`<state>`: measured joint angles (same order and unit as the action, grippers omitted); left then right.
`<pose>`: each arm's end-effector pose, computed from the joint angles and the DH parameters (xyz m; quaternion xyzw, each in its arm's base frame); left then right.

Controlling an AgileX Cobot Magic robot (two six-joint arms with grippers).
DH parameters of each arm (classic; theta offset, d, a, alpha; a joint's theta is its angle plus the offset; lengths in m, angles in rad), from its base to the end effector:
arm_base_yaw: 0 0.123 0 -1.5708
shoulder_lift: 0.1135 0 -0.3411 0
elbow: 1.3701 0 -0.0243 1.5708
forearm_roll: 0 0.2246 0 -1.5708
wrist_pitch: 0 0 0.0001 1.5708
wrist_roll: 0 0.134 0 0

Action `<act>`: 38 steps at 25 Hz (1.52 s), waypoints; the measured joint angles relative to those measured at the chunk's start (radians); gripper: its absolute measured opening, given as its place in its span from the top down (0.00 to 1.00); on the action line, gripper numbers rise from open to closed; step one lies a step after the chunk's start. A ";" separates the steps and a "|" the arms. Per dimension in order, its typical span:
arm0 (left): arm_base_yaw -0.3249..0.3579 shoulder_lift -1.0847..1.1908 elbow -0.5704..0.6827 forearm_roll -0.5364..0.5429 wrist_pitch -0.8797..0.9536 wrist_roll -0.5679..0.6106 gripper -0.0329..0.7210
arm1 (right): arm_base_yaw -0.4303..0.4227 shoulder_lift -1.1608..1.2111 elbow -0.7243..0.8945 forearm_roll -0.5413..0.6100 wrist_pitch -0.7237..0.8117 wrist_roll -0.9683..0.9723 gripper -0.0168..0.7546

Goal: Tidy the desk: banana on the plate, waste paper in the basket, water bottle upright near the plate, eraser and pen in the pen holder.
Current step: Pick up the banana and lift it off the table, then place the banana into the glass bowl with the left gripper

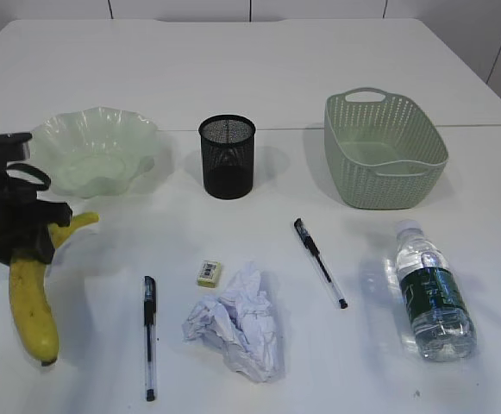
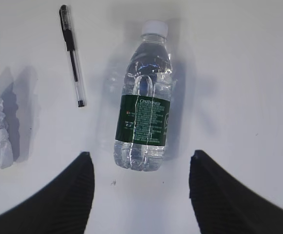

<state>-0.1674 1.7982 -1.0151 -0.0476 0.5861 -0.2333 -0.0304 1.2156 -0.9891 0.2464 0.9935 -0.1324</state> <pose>0.3348 -0.0602 0.1907 -0.0503 0.9882 -0.0442 0.1378 0.2021 0.0213 0.3290 -0.0063 0.9697 0.0972 0.2242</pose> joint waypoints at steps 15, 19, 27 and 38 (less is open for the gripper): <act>0.002 -0.133 -0.338 -0.053 0.077 -0.027 0.61 | 0.000 0.000 0.000 0.000 0.000 0.000 0.38; 0.027 -0.048 -0.441 -0.108 0.061 -0.064 0.61 | 0.000 0.000 0.000 0.000 0.000 0.000 0.38; 0.102 0.147 -0.631 -0.262 0.058 -0.074 0.61 | 0.000 0.000 0.000 0.002 0.000 0.000 0.38; 0.171 0.441 -0.925 -0.338 0.058 -0.074 0.61 | 0.000 0.000 0.000 0.028 0.006 0.000 0.38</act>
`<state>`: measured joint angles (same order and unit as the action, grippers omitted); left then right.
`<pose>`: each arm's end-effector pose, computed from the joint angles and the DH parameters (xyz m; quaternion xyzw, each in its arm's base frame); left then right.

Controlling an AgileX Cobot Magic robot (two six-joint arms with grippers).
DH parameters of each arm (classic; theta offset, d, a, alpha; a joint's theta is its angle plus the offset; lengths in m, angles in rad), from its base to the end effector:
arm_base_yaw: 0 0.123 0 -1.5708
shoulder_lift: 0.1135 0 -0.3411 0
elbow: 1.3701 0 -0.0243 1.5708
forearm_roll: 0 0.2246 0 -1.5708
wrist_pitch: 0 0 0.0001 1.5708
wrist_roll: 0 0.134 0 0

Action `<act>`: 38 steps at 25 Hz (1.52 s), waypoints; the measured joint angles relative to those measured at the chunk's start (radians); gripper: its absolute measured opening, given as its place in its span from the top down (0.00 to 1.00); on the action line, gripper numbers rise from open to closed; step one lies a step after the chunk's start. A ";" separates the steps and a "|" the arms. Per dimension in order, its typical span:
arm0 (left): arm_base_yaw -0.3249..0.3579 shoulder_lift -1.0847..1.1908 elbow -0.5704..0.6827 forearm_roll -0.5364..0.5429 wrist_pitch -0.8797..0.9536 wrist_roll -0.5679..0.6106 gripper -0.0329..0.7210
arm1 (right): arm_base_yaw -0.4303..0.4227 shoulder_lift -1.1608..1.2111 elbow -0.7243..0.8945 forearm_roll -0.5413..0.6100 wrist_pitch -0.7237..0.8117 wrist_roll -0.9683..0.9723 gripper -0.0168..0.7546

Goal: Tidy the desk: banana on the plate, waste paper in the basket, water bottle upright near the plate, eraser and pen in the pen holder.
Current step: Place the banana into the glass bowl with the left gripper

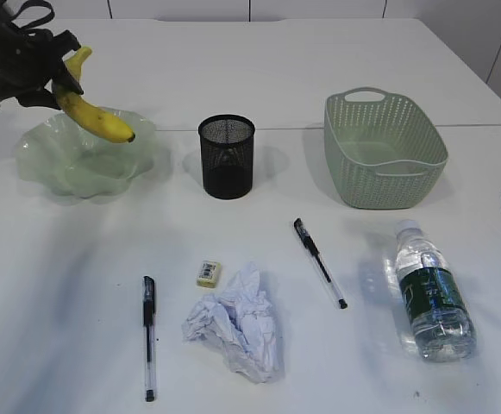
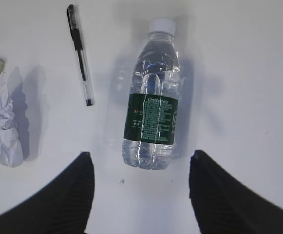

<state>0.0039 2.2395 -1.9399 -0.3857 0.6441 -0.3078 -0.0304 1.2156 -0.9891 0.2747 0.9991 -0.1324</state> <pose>0.5542 -0.0281 0.2458 -0.2448 0.8923 -0.2115 0.3147 0.2016 0.0245 0.3295 -0.0017 0.9687 0.1107 0.2222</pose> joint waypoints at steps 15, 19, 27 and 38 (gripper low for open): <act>0.000 0.136 -0.051 -0.041 0.002 0.000 0.61 | 0.000 0.000 0.000 0.005 0.002 0.000 0.38; 0.001 0.136 -0.053 -0.041 0.002 0.000 0.60 | 0.000 0.000 0.000 0.005 0.002 0.000 0.38; 0.001 0.136 -0.053 -0.041 0.009 0.000 0.56 | 0.000 0.000 0.000 0.005 0.002 0.000 0.38; 0.001 0.136 -0.053 -0.044 0.043 0.000 0.41 | 0.000 0.000 0.000 0.005 0.004 0.000 0.38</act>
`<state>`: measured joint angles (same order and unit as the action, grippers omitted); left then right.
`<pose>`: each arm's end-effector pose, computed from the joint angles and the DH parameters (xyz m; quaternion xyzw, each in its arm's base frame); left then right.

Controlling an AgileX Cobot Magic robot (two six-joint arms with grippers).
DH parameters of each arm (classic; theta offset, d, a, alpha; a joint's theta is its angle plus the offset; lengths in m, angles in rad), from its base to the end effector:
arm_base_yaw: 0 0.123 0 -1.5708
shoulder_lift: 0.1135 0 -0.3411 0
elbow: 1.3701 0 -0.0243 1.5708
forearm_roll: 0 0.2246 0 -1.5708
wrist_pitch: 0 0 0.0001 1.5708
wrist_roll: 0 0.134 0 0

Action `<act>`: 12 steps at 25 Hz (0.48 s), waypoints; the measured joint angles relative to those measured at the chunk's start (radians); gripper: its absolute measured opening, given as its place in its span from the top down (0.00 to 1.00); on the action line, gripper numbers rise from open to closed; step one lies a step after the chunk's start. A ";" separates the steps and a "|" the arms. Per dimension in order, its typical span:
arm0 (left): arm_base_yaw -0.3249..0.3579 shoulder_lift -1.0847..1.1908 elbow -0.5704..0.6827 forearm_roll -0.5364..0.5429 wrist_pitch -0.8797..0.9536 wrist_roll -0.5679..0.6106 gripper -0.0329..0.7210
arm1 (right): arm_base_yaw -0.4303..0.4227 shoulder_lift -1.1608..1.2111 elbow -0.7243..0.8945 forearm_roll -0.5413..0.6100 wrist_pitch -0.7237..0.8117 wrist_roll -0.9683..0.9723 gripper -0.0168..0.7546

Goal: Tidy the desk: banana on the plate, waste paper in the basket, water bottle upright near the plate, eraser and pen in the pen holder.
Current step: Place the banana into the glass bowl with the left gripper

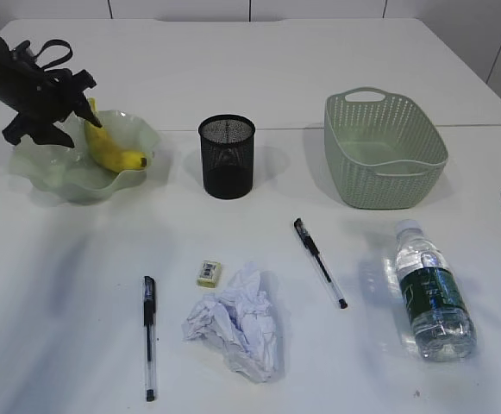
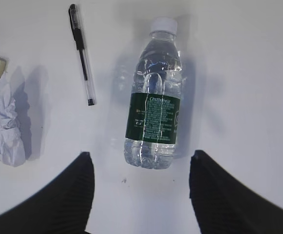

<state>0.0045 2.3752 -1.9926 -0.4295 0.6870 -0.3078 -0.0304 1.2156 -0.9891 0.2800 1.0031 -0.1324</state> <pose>0.5696 -0.0329 0.1839 -0.2625 0.9052 -0.2179 0.2533 0.2012 0.0251 0.3295 -0.0011 0.9688 0.1134 0.2204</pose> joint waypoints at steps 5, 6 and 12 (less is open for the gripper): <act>0.000 -0.019 0.000 0.000 0.018 0.005 0.40 | 0.000 0.000 0.000 0.000 0.000 0.000 0.38; 0.000 -0.027 0.000 0.002 0.029 0.011 0.39 | 0.000 0.000 0.000 0.000 0.000 0.000 0.38; 0.000 -0.107 0.000 0.056 0.138 0.094 0.39 | 0.000 0.000 0.000 0.000 0.002 0.000 0.38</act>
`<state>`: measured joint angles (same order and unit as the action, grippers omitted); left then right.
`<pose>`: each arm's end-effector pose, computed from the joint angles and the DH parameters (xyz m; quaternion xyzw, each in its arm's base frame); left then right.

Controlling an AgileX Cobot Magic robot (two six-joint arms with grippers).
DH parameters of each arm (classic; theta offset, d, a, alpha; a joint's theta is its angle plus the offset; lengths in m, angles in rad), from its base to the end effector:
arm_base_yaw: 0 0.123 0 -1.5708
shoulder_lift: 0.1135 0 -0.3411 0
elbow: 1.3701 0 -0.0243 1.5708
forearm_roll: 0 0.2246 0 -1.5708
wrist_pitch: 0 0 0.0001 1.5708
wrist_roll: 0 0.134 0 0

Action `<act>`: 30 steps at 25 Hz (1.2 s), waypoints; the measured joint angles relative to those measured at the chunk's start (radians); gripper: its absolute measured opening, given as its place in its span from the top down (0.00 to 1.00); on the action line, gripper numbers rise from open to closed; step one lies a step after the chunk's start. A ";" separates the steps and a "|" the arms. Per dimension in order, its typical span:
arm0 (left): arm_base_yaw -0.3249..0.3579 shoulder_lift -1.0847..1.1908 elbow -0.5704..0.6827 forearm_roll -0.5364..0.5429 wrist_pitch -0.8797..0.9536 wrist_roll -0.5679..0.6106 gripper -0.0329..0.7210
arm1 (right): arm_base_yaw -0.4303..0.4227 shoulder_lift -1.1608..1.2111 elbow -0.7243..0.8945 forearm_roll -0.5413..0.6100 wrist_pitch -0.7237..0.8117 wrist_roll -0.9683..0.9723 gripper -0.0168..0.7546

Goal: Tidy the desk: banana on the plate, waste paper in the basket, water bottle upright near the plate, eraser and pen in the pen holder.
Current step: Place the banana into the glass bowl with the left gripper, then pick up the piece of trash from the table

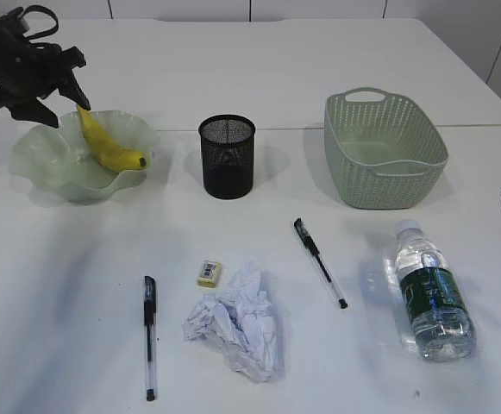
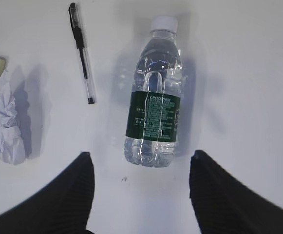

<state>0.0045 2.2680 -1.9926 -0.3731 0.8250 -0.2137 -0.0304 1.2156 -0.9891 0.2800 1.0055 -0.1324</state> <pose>0.5446 -0.0335 0.2328 -0.1859 0.9300 -0.1929 0.2517 0.2009 0.0252 0.3294 -0.0013 0.9690 0.1135 0.2193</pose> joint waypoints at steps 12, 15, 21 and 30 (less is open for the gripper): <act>0.000 -0.176 0.000 0.181 0.358 0.220 0.43 | 0.000 0.000 0.000 0.000 0.058 0.000 0.38; 0.000 -0.219 0.000 0.188 0.396 0.249 0.43 | 0.000 0.000 0.000 0.000 0.062 0.000 0.38; 0.000 -0.353 0.141 0.198 0.398 0.278 0.44 | 0.000 0.000 0.000 0.000 0.071 0.000 0.38; 0.000 -0.688 0.595 0.200 0.260 0.309 0.45 | 0.000 0.000 0.000 0.000 0.089 -0.016 0.38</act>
<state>0.0045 1.5805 -1.3981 -0.1733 1.0847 0.0951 -0.0304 1.2156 -0.9891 0.2800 1.0946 -0.1487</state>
